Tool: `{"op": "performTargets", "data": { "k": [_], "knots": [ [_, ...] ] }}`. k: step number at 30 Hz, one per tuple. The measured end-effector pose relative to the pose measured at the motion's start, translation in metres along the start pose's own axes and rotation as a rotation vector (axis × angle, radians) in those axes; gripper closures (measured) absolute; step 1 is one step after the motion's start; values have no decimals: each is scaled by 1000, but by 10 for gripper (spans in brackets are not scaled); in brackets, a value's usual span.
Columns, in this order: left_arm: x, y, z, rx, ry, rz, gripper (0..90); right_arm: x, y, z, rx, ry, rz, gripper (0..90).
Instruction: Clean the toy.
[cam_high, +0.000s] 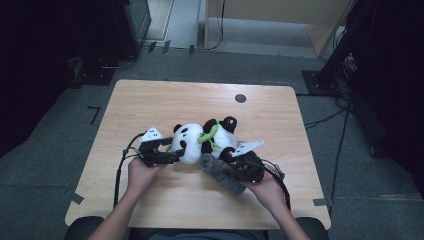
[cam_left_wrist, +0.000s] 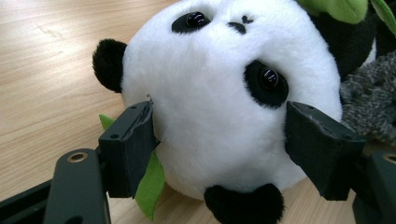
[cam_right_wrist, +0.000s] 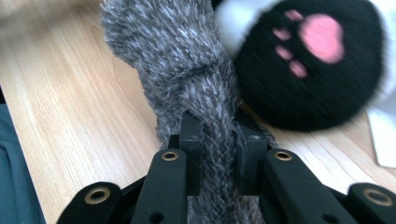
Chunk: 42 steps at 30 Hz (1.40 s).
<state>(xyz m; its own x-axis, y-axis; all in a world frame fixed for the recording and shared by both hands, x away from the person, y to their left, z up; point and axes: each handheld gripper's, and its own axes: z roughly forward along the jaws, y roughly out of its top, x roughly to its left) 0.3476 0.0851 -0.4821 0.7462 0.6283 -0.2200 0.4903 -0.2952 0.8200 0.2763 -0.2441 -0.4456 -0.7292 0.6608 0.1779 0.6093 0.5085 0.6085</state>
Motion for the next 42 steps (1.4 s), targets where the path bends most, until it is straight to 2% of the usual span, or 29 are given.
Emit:
{"op": "performTargets", "data": {
  "k": [4,17,20,21,24,25,26,30,36,42],
  "knots": [
    [0,1,0,0,0,2,257,-9,-7,-8,-5,-6,21,773],
    [1,1,1,3,1,8,256,-20,-18,-20,4,-32,52,772],
    [1,1,1,2,2,7,256,-21,-21,-26,4,-30,38,783],
    [0,1,1,2,3,8,256,-18,-21,-27,1,-4,15,785],
    [0,1,1,4,5,11,256,-12,-19,-25,4,24,-16,784],
    [0,1,1,5,5,10,257,-4,-16,-22,18,37,-49,784],
    [0,1,1,5,5,10,257,-4,-16,-22,18,37,-49,784],
    [0,2,1,5,5,9,257,12,-5,-18,39,50,-101,783],
    [1,2,1,4,-2,-3,257,24,16,-2,22,93,-134,776],
    [1,2,2,3,-3,-4,257,29,43,21,20,148,-169,791]
  ]
}}
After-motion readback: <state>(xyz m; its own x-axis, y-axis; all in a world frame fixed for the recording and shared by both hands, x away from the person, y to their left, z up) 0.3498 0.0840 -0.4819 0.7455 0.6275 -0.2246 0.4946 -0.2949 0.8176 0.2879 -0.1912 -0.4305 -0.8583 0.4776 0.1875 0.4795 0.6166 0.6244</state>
